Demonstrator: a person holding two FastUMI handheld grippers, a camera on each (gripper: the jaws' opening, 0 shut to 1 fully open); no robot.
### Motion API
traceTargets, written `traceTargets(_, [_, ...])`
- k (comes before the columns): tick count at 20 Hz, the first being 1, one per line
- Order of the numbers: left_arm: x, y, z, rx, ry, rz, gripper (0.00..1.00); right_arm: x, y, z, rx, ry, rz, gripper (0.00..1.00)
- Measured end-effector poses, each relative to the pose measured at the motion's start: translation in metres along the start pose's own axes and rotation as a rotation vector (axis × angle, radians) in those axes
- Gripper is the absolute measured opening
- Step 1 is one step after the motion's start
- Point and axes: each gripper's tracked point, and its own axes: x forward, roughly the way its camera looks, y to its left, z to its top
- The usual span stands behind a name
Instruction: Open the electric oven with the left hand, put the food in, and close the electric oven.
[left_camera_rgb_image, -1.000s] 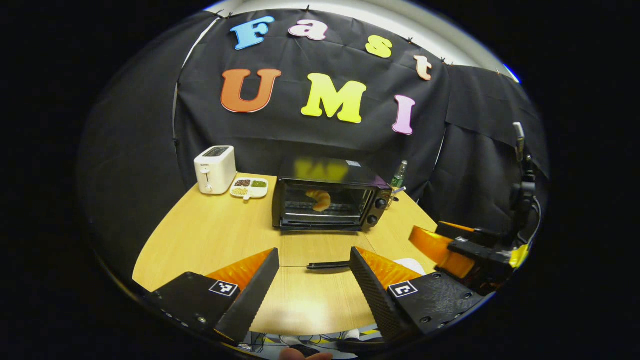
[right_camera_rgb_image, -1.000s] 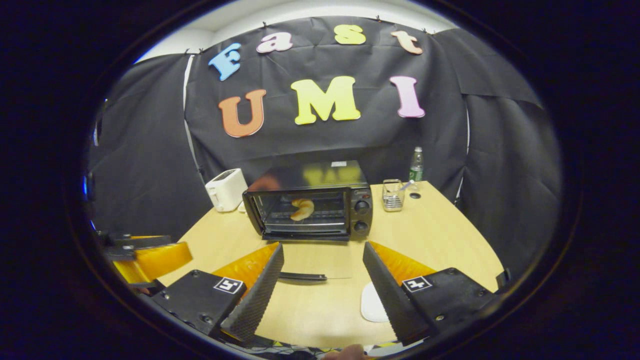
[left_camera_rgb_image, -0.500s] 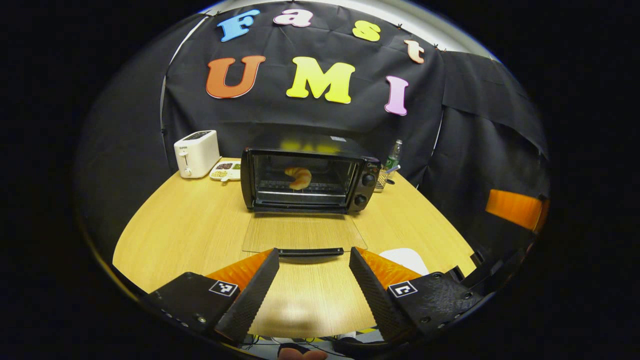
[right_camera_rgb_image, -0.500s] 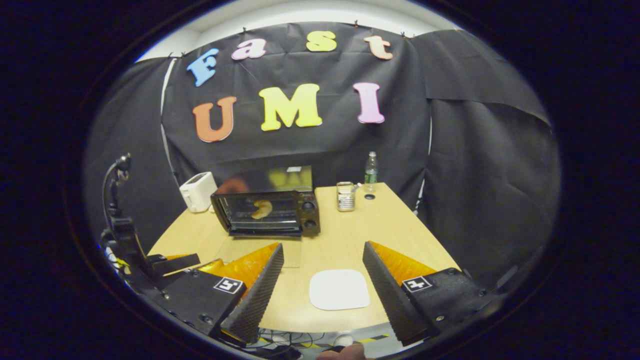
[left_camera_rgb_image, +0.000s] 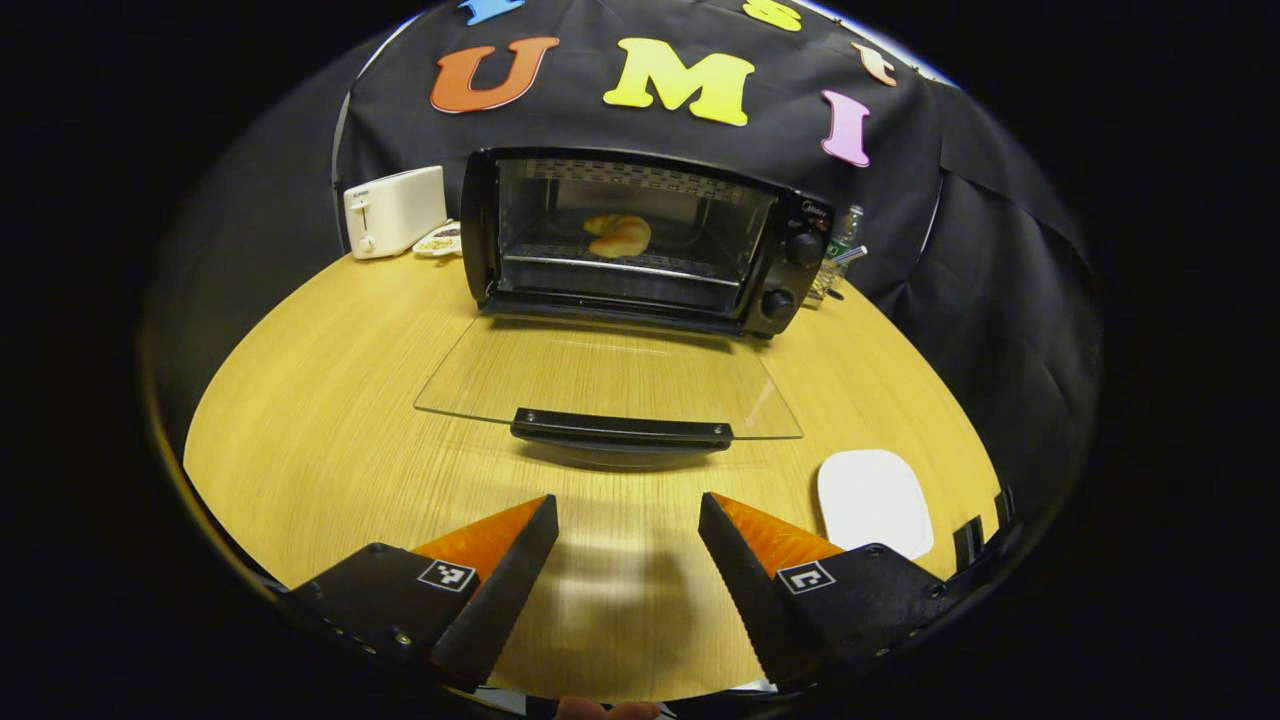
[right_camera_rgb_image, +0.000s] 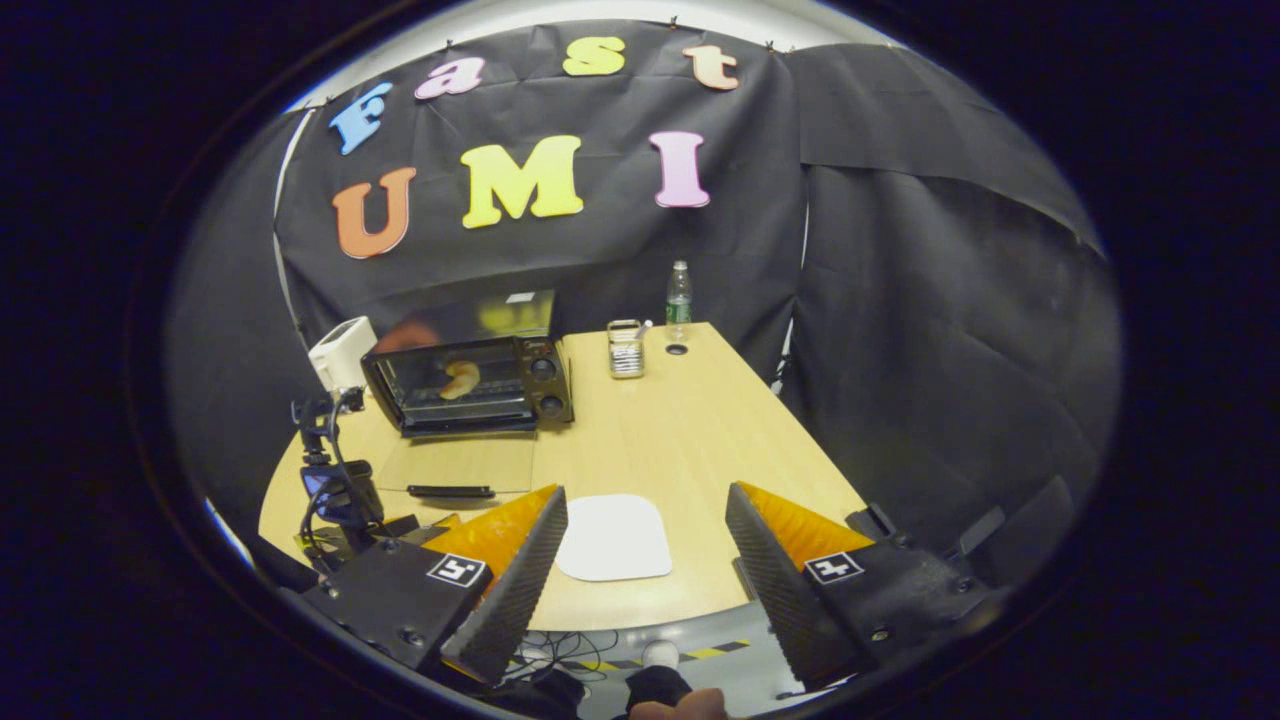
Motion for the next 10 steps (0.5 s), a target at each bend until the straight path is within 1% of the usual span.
traceTargets(3, [0.015,0.002,-0.001,0.007,0.014,0.011,0.94,0.002,-0.003,-0.004,0.008,0.019,-0.009,0.97])
traceTargets(4, [0.017,0.000,0.000,0.012,0.016,0.012,0.94,0.003,-0.002,-0.005,0.013,0.025,-0.008,1.00])
traceTargets(7, [0.028,0.001,-0.003,0.024,0.032,0.014,0.94,0.005,-0.001,0.000,0.007,0.019,-0.012,0.97])
traceTargets(10, [0.040,0.008,-0.004,0.037,0.045,0.030,0.94,0.004,-0.003,0.002,0.005,0.014,-0.022,0.99])
